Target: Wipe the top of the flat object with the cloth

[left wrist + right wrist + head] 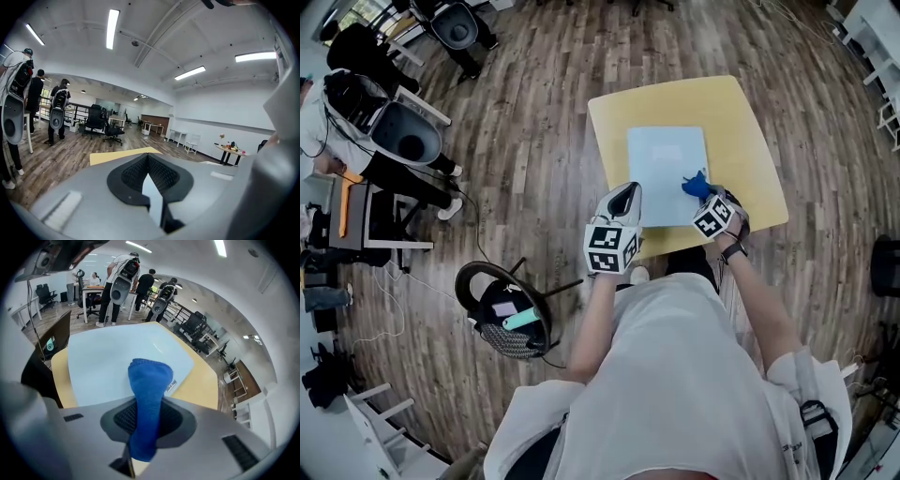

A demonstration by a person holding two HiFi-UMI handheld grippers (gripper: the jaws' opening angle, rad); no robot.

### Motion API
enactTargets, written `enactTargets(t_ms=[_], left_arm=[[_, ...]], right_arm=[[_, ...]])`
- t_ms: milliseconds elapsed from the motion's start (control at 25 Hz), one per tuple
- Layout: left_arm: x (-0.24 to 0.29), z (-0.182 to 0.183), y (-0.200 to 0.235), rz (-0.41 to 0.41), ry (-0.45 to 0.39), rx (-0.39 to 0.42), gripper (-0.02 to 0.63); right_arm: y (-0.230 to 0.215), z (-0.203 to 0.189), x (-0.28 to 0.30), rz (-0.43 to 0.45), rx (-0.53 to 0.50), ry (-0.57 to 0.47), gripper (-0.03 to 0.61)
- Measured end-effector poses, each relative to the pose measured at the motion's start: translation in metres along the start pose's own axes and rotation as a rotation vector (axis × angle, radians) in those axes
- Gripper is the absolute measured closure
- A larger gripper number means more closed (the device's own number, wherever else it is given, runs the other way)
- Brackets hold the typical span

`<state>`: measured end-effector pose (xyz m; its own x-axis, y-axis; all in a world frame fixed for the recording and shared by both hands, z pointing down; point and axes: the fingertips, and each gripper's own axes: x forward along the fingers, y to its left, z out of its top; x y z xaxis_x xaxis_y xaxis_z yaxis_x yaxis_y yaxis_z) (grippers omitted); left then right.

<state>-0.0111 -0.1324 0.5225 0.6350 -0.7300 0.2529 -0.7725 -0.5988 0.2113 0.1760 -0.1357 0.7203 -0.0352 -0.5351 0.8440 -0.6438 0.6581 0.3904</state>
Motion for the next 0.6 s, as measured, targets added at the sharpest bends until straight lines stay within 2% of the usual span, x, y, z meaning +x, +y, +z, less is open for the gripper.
enactTargets(t_ms=[80, 200, 440, 600], left_arm=[[-0.007, -0.002, 0.006, 0.025, -0.004, -0.008, 0.611], [-0.02, -0.005, 0.016, 0.065, -0.016, -0.017, 0.611], [-0.053, -0.006, 0.048, 0.169, -0.026, -0.031, 0.611], [-0.075, -0.012, 0.075, 0.234, -0.03, -0.05, 0.611]], right_arm=[[0.003, 0.01, -0.003, 0.007, -0.002, -0.011, 0.497], [0.019, 0.048, -0.012, 0.051, -0.01, -0.098, 0.497], [0.085, 0.144, -0.017, 0.174, -0.195, -0.25, 0.496], [0.136, 0.169, -0.005, 0.244, -0.291, -0.255, 0.495]])
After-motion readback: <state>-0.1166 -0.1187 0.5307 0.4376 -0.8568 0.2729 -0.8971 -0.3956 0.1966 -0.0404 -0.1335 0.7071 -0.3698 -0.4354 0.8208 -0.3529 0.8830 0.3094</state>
